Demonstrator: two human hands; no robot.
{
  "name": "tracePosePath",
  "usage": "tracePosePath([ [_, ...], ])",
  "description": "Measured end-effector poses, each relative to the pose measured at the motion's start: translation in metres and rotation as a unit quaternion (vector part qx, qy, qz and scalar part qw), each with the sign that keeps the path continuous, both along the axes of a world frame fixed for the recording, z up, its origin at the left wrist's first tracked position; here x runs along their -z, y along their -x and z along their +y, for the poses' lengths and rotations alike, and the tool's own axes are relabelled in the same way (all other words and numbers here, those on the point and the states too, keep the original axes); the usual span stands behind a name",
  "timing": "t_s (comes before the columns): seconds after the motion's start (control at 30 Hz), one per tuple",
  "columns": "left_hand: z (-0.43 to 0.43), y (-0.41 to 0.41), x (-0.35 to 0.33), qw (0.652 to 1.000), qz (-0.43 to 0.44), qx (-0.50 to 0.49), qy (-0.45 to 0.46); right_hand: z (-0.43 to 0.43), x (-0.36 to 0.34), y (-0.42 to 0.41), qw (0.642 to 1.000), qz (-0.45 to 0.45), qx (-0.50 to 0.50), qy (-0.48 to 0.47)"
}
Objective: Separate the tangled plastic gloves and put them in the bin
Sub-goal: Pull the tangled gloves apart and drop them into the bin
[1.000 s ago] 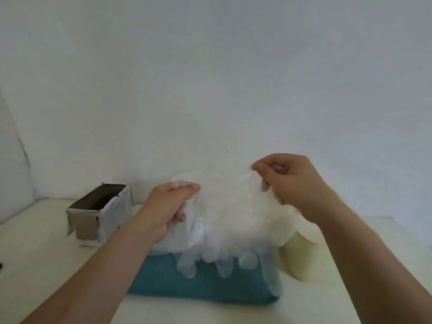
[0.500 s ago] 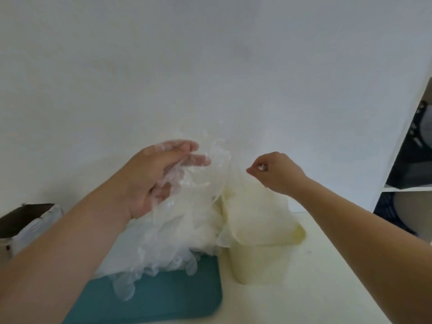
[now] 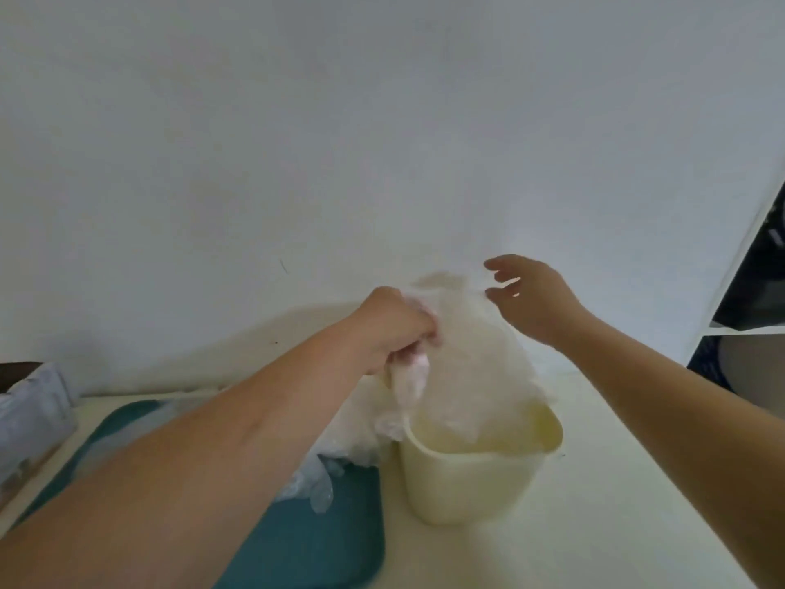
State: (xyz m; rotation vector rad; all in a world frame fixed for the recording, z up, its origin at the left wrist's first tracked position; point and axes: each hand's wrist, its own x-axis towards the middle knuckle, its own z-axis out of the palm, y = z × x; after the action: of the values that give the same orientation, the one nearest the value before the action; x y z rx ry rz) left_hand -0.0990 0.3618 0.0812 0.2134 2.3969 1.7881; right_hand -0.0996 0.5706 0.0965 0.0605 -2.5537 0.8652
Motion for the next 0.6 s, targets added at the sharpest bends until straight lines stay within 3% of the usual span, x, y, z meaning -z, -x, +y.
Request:
tracePosePath([
  [0.1,0.015,0.012,0.011,0.999,-0.014,0.008,0.040,0.002,-0.017,-0.026,0.995,0.071,0.054,0.054],
  [0.2,0.020,0.017,0.014,0.997,-0.007,0.009,0.076,-0.028,-0.018,-0.058,0.997,-0.044,-0.037,0.056],
  [0.33,0.002,0.023,0.015,0.996,0.046,-0.034,0.069,-0.071,0.005,-0.089,0.947,-0.284,-0.109,-0.102],
  [0.47,-0.034,0.012,0.018,0.984,0.133,-0.098,0.069,-0.090,0.038,-0.062,0.907,-0.340,-0.094,-0.229],
  [0.6,-0.064,-0.018,0.020,0.985,0.137,-0.085,0.057,-0.094,0.071,-0.033,0.871,-0.370,-0.096,-0.309],
])
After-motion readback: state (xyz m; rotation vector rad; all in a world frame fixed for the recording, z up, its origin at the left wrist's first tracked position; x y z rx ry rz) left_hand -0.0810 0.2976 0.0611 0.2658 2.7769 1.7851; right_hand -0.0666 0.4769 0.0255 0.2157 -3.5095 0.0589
